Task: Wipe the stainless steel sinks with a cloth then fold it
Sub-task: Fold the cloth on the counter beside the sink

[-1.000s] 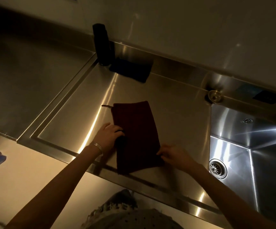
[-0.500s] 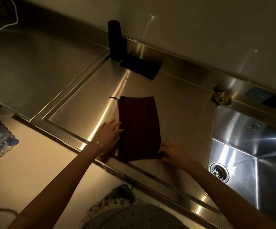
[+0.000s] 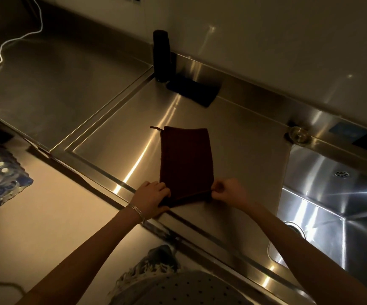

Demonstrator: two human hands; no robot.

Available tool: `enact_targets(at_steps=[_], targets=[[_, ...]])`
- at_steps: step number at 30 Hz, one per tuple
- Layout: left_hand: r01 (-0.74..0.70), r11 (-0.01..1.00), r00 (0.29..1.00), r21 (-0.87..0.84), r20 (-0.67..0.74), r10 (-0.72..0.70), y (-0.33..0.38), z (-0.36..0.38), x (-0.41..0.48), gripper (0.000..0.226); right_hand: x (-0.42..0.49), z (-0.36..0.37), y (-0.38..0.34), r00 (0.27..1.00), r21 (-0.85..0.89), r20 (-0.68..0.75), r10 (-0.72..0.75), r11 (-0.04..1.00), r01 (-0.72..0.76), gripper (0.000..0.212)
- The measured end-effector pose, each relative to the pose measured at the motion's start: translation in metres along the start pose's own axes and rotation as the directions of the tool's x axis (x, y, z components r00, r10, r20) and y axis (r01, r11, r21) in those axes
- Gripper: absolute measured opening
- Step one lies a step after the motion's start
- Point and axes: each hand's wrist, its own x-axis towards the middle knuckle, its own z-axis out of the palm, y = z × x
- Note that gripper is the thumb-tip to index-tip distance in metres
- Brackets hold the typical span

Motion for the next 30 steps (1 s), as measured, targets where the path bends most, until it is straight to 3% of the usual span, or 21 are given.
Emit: enact_targets(at_steps=[3, 7, 9, 14, 19, 21, 25, 30], targets=[[0.011, 0.994, 1.000, 0.105, 0.024, -0.014, 0.006, -0.006, 0.002, 0.038, 0.005, -0.012, -0.002, 1.000, 0.102, -0.014, 0.019, 0.995, -0.018, 0.008], [-0.005, 0.969, 0.997, 0.246, -0.068, 0.023, 0.014, -0.007, 0.010, 0.037, 0.005, -0.017, -0.006, 0.999, 0.106, 0.051, 0.016, 0.994, -0.022, 0.010], [0.015, 0.968, 0.999, 0.251, -0.037, -0.006, 0.018, -0.014, 0.011, 0.033, 0.004, -0.015, -0.005, 0.997, 0.101, 0.080, 0.013, 0.995, -0.021, 0.016], [0.123, 0.992, 0.963, 0.021, 0.240, -0.125, 0.007, -0.038, 0.015, 0.031, -0.004, -0.012, -0.006, 0.981, -0.054, 0.186, -0.047, 0.997, 0.058, 0.025], [0.168, 0.957, 0.830, -0.237, 0.557, -0.008, -0.012, -0.056, 0.013, 0.030, -0.011, -0.021, -0.006, 0.873, 0.057, 0.482, -0.077, 0.997, 0.056, 0.024], [0.194, 0.938, 0.856, -0.289, 0.516, -0.018, -0.019, -0.053, 0.013, 0.030, -0.009, -0.024, -0.005, 0.902, 0.127, 0.426, -0.074, 0.992, 0.021, 0.023], [0.289, 0.883, 0.942, -0.371, 0.277, -0.192, -0.029, -0.047, 0.022, 0.024, 0.005, -0.025, -0.004, 0.988, 0.240, 0.155, 0.011, 0.970, -0.049, 0.017], [0.428, 0.816, 0.903, -0.388, 0.142, -0.405, -0.032, -0.041, 0.041, 0.014, 0.028, -0.015, -0.004, 0.992, 0.223, 0.002, 0.128, 0.967, -0.125, 0.005]])
